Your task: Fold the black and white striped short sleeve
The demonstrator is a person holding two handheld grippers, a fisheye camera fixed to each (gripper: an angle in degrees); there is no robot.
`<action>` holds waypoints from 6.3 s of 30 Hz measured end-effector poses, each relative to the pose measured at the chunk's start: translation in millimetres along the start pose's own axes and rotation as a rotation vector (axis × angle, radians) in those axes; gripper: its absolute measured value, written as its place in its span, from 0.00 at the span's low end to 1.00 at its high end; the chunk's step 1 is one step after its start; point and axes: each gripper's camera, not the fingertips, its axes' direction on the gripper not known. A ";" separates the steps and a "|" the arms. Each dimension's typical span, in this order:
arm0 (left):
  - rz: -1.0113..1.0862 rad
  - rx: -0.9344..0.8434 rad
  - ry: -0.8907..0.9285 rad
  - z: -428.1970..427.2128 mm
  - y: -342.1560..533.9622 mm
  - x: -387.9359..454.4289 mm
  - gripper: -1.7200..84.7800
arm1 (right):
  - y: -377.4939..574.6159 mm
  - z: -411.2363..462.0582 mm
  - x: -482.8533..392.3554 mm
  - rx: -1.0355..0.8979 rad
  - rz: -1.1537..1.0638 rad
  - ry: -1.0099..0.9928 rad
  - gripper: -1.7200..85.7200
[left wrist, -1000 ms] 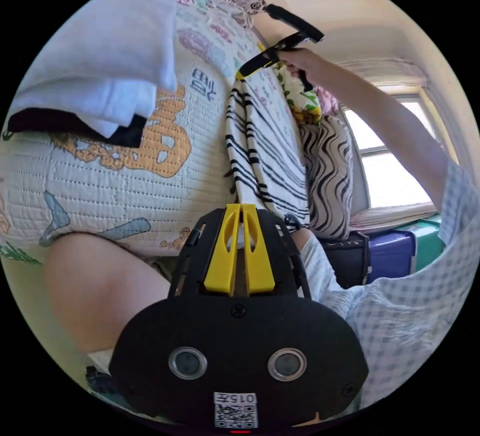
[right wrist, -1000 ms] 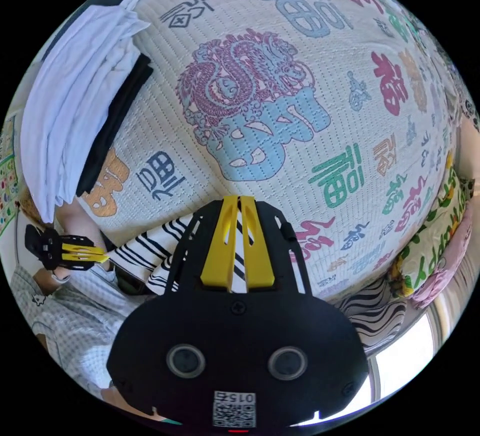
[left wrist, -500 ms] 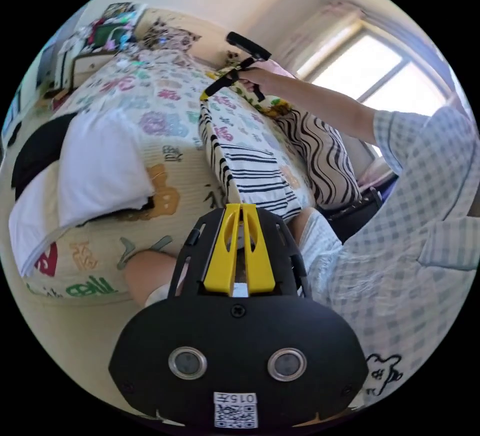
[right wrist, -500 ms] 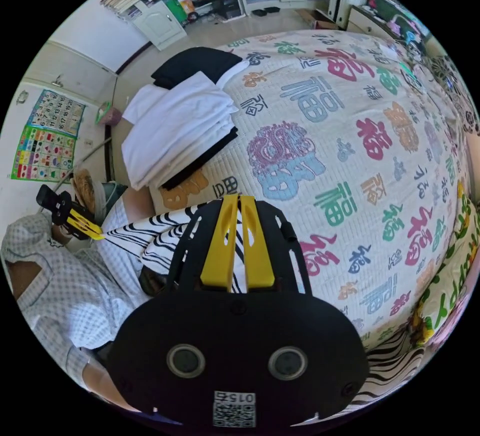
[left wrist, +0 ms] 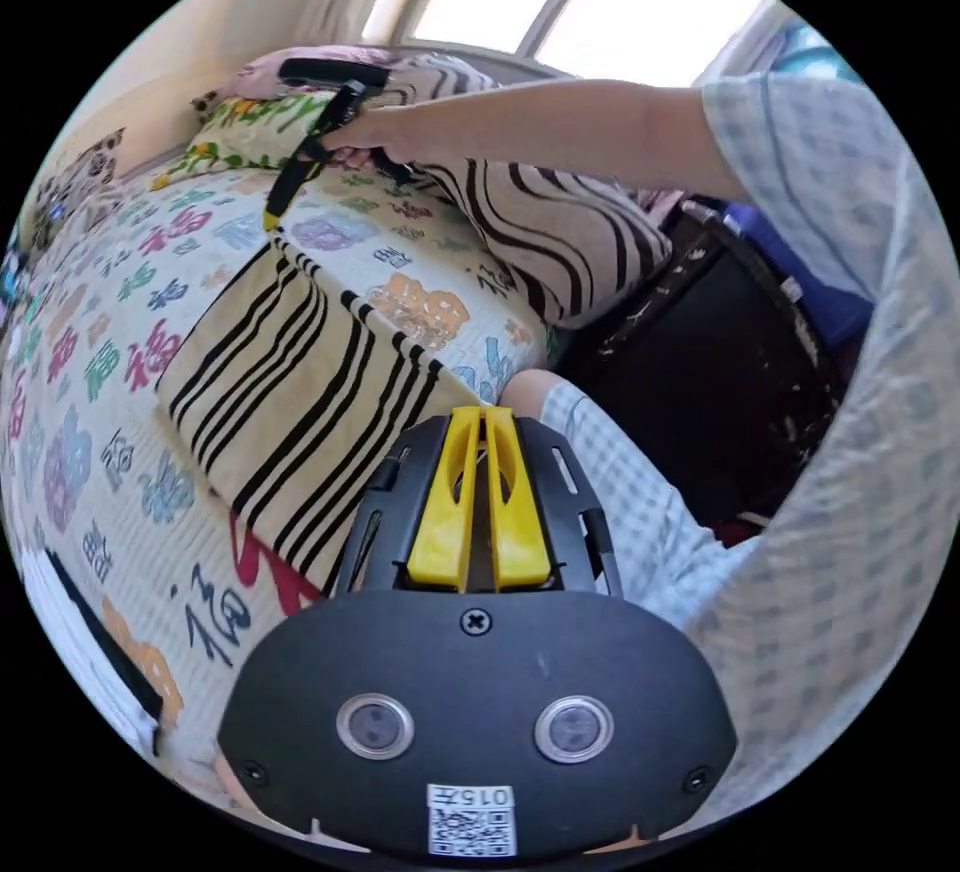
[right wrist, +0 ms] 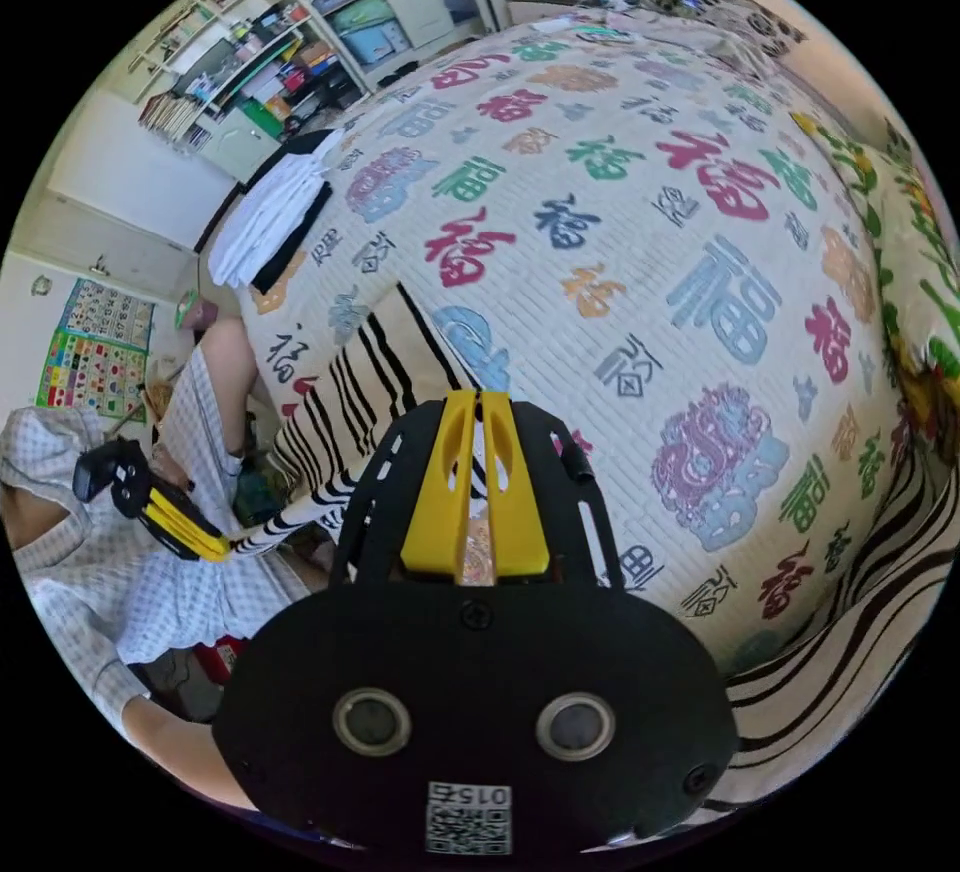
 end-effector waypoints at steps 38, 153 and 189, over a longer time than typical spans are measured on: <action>-0.255 -0.229 -0.065 259.2 -178.5 -160.0 0.12 | 317.9 362.8 -66.5 0.197 0.526 -0.298 0.12; -0.648 0.290 0.419 -160.0 89.1 -581.6 0.17 | 76.0 456.4 173.1 0.506 0.472 -0.606 0.18; 0.294 0.110 0.164 -145.0 34.7 -364.0 0.03 | 58.2 329.7 31.9 0.280 -0.284 -0.176 0.07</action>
